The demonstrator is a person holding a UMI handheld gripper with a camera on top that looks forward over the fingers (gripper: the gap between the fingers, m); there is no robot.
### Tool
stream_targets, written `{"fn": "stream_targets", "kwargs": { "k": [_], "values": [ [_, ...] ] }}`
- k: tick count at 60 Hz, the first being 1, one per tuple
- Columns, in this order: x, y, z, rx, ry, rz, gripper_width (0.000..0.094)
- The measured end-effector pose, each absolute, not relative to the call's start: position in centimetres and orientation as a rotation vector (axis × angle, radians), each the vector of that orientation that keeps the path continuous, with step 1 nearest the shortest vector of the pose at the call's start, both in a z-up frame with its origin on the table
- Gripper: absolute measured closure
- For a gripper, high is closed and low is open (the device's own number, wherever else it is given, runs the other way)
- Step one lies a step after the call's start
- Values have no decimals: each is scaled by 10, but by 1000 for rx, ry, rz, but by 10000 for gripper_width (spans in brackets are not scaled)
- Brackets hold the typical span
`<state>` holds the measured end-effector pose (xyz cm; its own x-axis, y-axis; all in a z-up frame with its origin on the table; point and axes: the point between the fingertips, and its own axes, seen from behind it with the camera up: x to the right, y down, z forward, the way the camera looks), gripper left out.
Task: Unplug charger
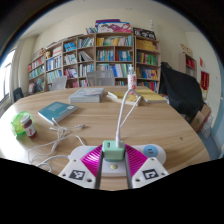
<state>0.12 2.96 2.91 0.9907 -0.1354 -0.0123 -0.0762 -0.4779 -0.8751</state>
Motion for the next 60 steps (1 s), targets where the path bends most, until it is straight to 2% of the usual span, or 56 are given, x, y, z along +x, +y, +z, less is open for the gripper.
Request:
{"fn": "stream_targets", "kwargs": {
  "k": [1, 6, 14, 18, 26, 36, 40, 47, 54, 60],
  "values": [
    [0, 29, 29, -2070, 149, -65, 606],
    [0, 28, 30, -2069, 137, -126, 609],
    [1, 30, 29, -2155, 172, -46, 679],
    [-2, 27, 32, -2211, 208, 40, 679],
    [-3, 24, 35, -2210, 156, 23, 678],
    [32, 51, 160, -1938, 145, -99, 680],
    [45, 63, 167, -1962, 125, -85, 679],
    [108, 44, 140, -2075, 120, -197, 672],
    [174, 5, 70, -2289, 132, -332, 671],
    [178, -35, 27, -2497, 109, -284, 659]
  ]
}}
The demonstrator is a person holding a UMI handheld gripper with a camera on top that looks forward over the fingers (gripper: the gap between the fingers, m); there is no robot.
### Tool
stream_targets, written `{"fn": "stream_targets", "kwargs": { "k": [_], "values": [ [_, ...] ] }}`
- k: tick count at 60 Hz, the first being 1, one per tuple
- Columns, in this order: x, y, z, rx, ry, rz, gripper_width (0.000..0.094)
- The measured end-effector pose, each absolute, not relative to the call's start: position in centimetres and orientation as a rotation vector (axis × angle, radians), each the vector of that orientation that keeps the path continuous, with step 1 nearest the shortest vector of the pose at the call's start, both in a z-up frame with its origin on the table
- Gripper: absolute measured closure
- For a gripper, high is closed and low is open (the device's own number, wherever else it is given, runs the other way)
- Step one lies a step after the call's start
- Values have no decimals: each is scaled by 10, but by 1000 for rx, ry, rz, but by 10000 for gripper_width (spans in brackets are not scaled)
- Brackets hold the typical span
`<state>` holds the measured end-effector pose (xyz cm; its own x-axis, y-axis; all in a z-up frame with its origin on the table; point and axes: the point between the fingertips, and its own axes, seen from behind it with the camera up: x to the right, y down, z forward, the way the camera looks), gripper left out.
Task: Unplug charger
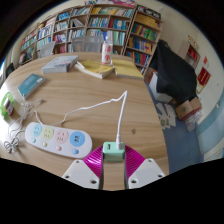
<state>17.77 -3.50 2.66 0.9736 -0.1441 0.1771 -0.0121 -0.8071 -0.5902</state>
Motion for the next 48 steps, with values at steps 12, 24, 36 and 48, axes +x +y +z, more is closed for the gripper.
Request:
{"fn": "stream_targets", "kwargs": {
  "k": [12, 24, 36, 48],
  "values": [
    [175, -54, -9, -2634, 105, -227, 618],
    [188, -30, -6, -2619, 94, -284, 244],
    [182, -40, 36, -2544, 147, -251, 92],
    [141, -107, 105, -2476, 198, -220, 95]
  ]
}}
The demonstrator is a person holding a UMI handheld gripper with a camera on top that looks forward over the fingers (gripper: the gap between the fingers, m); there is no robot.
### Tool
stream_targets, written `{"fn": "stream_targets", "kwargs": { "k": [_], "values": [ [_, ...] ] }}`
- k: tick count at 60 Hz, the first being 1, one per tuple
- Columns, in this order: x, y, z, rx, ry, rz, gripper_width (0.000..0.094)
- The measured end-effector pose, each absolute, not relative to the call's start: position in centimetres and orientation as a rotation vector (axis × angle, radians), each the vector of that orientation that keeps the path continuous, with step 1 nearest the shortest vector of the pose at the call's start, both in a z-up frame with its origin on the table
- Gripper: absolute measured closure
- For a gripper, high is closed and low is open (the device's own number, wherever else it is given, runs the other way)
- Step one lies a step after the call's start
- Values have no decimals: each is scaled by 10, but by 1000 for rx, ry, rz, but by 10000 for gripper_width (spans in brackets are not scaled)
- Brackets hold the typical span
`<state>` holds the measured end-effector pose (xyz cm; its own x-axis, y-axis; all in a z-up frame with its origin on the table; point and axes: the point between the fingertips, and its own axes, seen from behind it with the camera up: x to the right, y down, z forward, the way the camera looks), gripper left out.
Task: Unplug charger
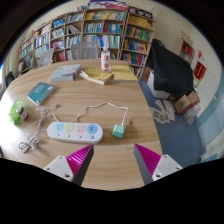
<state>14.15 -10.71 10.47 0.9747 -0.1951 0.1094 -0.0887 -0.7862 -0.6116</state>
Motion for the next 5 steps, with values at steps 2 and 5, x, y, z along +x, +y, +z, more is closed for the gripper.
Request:
{"fn": "stream_targets", "kwargs": {
  "k": [2, 5],
  "values": [
    [131, -124, 113, -2471, 225, -205, 94],
    [113, -151, 123, -2456, 278, -173, 96]
  ]
}}
